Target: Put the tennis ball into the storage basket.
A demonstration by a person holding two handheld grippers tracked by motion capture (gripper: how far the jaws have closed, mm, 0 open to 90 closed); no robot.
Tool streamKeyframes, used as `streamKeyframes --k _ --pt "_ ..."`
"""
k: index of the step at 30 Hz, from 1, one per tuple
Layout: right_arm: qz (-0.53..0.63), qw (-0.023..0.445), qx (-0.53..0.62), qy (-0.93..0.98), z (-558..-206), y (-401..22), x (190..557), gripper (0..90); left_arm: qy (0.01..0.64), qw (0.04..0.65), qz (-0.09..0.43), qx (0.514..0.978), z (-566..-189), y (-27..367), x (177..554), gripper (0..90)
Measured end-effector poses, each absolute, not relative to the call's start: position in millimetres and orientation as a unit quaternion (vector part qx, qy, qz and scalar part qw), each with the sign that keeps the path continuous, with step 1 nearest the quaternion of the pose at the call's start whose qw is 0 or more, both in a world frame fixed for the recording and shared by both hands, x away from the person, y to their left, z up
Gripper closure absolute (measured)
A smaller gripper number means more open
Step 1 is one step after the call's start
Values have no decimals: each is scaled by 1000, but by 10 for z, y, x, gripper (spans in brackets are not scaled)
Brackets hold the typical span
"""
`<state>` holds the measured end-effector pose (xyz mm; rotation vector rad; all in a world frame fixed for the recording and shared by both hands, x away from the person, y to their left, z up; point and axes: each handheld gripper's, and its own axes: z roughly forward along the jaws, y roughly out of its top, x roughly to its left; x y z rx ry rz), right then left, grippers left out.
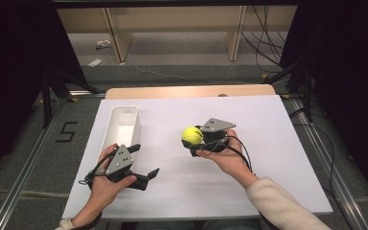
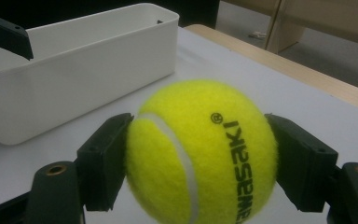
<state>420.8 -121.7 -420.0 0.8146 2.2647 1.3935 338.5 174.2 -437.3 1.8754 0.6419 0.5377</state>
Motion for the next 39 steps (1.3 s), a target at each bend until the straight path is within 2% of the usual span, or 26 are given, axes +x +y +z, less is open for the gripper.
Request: streamKeyframes --k 39 --pt "500 174 283 800 -4183 -1086 4225 272 267 518 224 781 -4372 1739 3380 0"
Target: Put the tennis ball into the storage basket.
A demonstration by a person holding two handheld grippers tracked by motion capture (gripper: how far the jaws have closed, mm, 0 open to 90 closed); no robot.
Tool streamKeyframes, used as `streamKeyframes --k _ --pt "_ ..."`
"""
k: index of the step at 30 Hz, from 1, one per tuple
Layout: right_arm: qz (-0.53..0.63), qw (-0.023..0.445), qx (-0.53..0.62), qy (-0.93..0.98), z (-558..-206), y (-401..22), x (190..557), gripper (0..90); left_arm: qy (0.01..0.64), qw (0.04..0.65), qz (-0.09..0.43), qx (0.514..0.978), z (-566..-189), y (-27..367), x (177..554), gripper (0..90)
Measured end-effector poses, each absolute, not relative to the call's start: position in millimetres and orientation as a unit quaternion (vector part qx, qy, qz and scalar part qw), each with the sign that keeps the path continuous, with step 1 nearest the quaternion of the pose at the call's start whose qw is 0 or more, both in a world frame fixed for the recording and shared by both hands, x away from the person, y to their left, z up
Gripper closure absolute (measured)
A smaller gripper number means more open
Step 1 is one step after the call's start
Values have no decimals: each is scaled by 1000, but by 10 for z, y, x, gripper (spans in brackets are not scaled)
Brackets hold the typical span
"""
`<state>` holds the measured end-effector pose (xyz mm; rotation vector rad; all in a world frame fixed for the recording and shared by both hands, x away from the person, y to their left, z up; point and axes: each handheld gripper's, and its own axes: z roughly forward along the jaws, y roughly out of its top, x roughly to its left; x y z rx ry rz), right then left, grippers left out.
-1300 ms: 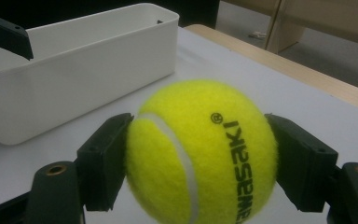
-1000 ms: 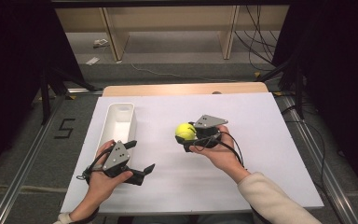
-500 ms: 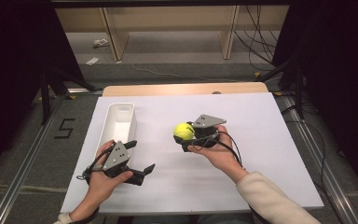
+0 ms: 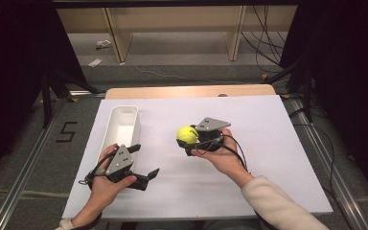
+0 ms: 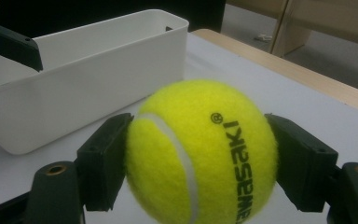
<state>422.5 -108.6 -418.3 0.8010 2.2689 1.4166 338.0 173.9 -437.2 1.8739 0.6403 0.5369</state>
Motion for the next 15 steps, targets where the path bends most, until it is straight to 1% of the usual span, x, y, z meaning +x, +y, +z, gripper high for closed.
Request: streamKeyframes --k 15 --pt "502 171 279 800 -4163 -1027 4223 272 267 519 224 781 -4369 1742 3379 0"
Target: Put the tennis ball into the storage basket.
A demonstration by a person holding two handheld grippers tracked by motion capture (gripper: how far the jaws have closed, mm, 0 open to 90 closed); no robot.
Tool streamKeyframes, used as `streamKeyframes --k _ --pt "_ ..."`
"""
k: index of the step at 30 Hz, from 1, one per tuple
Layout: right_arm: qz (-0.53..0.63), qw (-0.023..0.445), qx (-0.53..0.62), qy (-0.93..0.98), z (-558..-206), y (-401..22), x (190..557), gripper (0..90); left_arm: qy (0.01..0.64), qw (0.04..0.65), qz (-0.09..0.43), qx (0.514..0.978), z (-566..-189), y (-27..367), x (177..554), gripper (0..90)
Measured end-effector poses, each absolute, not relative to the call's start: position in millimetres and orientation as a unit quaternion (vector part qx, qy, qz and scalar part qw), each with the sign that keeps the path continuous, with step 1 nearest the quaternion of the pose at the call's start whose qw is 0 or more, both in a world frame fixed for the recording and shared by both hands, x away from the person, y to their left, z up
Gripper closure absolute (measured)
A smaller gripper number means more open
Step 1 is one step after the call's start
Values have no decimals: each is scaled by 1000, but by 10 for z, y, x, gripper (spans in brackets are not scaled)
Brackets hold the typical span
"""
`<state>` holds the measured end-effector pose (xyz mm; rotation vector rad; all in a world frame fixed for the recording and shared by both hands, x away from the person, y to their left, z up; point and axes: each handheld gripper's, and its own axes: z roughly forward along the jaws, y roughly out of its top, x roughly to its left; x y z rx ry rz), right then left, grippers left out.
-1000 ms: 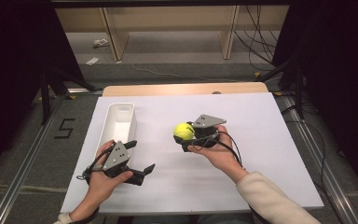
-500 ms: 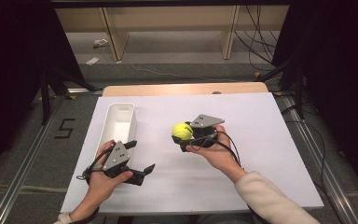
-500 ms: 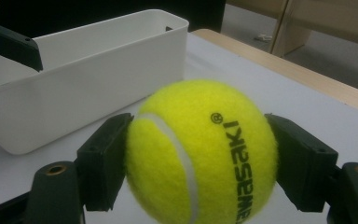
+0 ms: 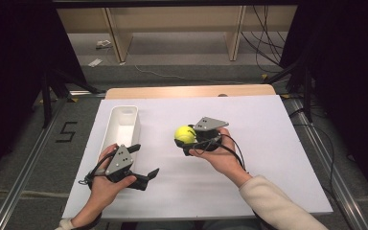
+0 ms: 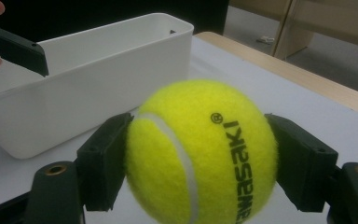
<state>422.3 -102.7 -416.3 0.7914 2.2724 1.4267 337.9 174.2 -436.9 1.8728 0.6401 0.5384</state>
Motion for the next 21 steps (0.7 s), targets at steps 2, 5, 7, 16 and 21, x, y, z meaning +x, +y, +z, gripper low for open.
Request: streamKeyframes --k 2,5,7,16,21 --pt "501 171 277 802 -4164 -1022 4225 272 267 518 224 781 -4370 1741 3378 0" --pt "502 170 278 801 -4166 -1013 4226 272 268 518 224 781 -4370 1738 3375 0" --pt "503 170 277 801 -4169 -1006 4226 272 268 519 224 781 -4370 1739 3376 0" --pt "504 170 277 800 -4165 -976 4238 272 268 518 224 781 -4370 1739 3375 0" --pt "504 169 279 800 -4164 -962 4242 272 268 519 224 781 -4369 1740 3375 0"
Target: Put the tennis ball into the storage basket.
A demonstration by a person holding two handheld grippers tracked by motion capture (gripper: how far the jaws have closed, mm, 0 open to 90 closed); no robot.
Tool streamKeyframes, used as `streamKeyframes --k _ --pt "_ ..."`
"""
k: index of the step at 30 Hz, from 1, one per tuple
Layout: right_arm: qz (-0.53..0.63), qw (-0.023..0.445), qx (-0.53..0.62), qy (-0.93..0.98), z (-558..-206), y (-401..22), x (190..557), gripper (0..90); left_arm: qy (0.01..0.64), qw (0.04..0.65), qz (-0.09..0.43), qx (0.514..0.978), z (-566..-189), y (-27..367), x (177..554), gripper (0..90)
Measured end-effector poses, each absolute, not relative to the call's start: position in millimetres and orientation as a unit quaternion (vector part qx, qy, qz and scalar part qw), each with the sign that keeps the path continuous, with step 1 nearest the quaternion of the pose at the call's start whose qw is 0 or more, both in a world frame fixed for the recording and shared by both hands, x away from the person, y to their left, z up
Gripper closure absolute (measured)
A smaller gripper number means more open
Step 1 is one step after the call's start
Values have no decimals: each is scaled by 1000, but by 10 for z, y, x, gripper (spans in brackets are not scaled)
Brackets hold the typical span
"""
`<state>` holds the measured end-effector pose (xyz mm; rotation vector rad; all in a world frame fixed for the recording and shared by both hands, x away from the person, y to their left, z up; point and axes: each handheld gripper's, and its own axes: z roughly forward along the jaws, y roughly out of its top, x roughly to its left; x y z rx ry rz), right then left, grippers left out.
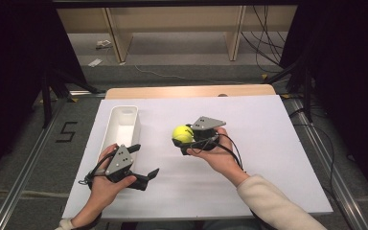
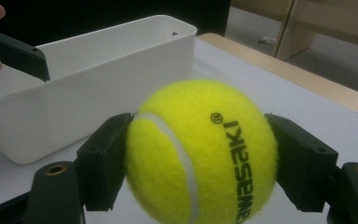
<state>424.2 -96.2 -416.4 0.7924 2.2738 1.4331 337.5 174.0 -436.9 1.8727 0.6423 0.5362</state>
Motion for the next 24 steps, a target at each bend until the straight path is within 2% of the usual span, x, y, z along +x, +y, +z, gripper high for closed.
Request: streamKeyframes --k 24 --pt "505 160 273 803 -4158 -872 4273 272 266 519 224 781 -4369 1737 3372 0"
